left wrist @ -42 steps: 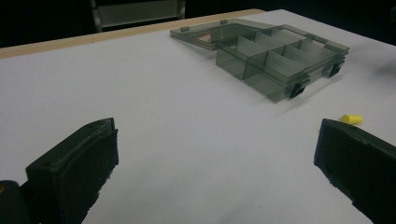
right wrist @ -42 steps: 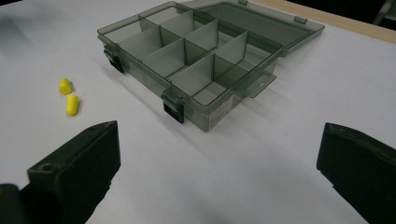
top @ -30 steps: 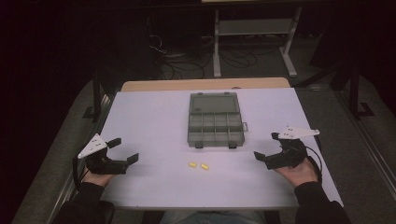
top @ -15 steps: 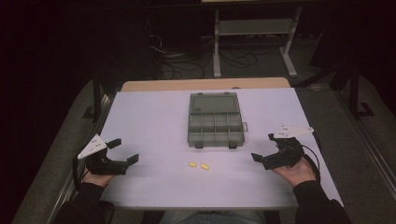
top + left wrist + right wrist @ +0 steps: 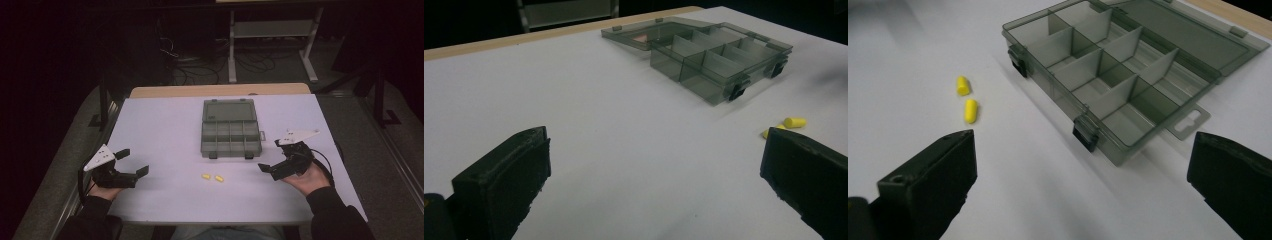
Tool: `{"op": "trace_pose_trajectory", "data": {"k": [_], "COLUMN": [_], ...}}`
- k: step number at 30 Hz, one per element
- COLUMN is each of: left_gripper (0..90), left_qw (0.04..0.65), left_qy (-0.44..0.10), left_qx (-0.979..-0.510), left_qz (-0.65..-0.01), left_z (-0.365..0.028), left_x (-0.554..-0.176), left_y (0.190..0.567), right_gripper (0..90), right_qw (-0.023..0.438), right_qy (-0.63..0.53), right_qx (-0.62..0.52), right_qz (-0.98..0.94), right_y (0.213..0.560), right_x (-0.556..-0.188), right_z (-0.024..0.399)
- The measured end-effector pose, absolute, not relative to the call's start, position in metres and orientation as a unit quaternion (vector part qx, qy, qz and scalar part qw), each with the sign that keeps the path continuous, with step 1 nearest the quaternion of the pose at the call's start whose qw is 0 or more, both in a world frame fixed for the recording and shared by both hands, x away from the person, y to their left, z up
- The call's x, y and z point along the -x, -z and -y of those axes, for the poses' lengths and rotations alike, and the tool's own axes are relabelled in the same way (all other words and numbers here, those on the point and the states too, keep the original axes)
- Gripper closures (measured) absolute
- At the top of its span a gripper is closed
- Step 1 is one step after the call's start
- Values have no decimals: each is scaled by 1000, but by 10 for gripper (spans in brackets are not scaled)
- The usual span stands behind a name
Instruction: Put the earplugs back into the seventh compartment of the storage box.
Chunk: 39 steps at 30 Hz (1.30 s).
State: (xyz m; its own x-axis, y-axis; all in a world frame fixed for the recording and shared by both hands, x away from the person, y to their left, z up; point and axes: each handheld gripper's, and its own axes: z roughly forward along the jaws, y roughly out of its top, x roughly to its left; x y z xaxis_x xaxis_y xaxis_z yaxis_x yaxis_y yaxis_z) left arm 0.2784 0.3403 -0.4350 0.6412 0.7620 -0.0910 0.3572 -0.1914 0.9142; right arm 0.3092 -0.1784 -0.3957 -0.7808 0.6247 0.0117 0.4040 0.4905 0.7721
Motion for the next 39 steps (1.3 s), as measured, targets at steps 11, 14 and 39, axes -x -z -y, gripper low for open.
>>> {"op": "trace_pose_trajectory", "data": {"k": [11,14,39], "left_gripper": [0,0,0], "left_qw": [515,515,514], "left_qy": [-197,-195,-191], "left_qx": [-747,-747,-752], "left_qz": [-372,-372,-367], "left_z": [-340,-340,-339], "left_x": [-278,-278,-278], "left_y": [435,435,436], "right_gripper": [0,0,0], "right_qw": [126,118,83], "right_qy": [-393,-386,-342], "right_qx": [-273,-269,-233], "right_qz": [-869,-874,-906], "right_y": [392,393,407], "right_x": [-312,-313,-319], "right_z": [154,147,107]}}
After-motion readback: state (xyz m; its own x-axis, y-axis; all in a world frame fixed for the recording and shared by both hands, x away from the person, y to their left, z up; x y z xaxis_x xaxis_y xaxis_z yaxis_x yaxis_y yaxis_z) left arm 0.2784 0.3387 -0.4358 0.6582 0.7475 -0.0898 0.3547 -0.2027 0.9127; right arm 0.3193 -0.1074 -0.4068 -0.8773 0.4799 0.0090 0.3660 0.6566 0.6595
